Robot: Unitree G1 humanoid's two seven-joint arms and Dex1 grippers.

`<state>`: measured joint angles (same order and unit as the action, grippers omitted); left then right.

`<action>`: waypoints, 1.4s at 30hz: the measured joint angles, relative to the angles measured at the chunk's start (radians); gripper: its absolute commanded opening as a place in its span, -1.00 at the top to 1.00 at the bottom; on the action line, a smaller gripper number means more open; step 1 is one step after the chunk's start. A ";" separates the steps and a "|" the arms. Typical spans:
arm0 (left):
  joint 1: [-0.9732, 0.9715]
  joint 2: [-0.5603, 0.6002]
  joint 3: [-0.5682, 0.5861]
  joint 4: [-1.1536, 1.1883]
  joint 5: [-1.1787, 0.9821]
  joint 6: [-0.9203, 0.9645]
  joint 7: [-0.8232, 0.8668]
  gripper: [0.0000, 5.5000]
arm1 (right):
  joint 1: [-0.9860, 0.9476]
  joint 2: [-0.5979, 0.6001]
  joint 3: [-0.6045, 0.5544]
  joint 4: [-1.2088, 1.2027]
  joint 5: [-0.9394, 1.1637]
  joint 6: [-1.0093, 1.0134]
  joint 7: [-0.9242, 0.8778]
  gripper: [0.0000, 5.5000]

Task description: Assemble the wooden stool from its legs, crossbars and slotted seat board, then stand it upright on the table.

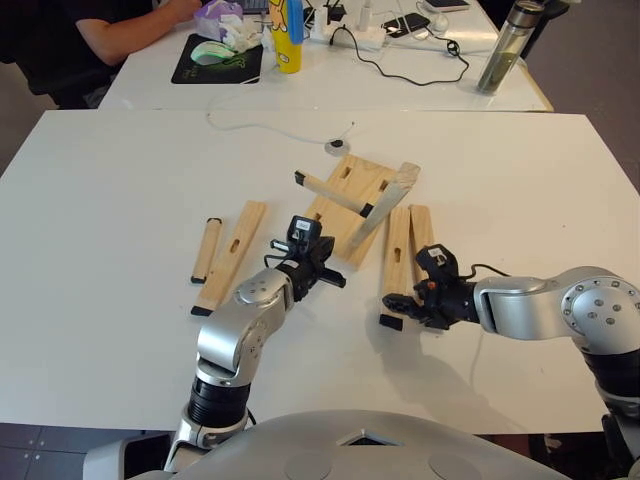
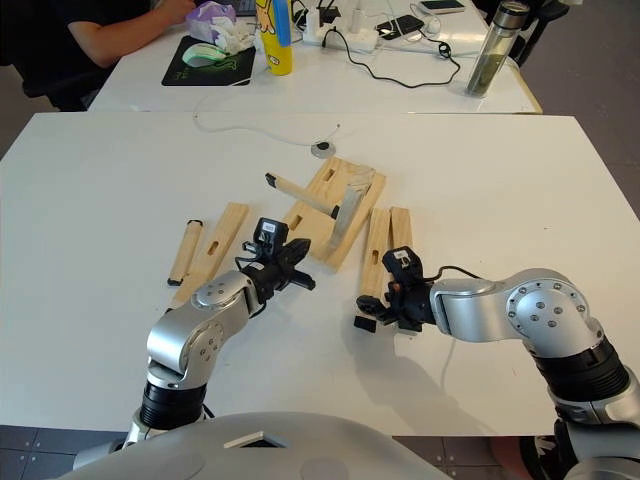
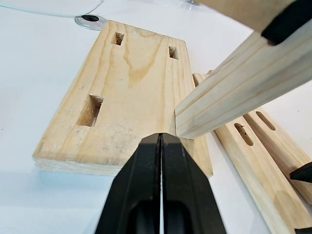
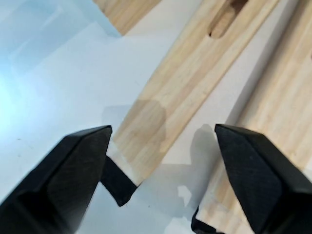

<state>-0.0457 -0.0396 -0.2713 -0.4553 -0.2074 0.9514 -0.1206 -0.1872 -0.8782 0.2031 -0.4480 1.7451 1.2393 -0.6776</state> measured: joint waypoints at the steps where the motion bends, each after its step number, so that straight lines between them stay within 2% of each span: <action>1: 0.000 0.000 -0.002 0.000 -0.002 0.000 -0.001 1.00 | 0.003 0.000 0.008 -0.001 0.009 -0.019 -0.019 -0.43; 8: -0.011 0.002 -0.003 0.008 -0.018 0.001 -0.012 1.00 | 0.012 0.005 0.085 -0.023 0.001 -0.066 -0.067 -0.43; 14: -0.019 0.003 -0.003 0.009 -0.022 0.001 -0.011 1.00 | -0.039 -0.020 0.090 -0.023 -0.174 -0.017 -0.018 -0.43; 20: -0.033 0.004 -0.001 0.010 -0.028 0.001 -0.012 1.00 | -0.010 0.016 0.077 -0.019 -0.205 -0.018 0.004 -0.43; 25: -0.049 0.010 0.000 0.011 -0.035 0.011 -0.025 1.00 | 0.051 0.073 0.039 -0.015 -0.209 -0.068 -0.035 -0.16; 31: -0.085 0.038 0.008 0.009 -0.058 0.043 -0.057 1.00 | 0.118 0.127 0.026 -0.055 -0.240 -0.106 -0.192 0.18; 34: -0.095 0.054 0.009 0.008 -0.068 0.056 -0.074 1.00 | 0.132 0.158 0.027 -0.069 -0.244 -0.112 -0.236 0.24; 42: -0.110 0.169 0.055 0.007 -0.086 0.075 -0.125 1.00 | 0.150 0.211 0.013 -0.077 -0.246 -0.131 -0.290 0.24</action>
<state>-0.1555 0.1290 -0.2165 -0.4481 -0.2937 1.0260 -0.2460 -0.0368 -0.6674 0.2161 -0.5250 1.4992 1.1080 -0.9673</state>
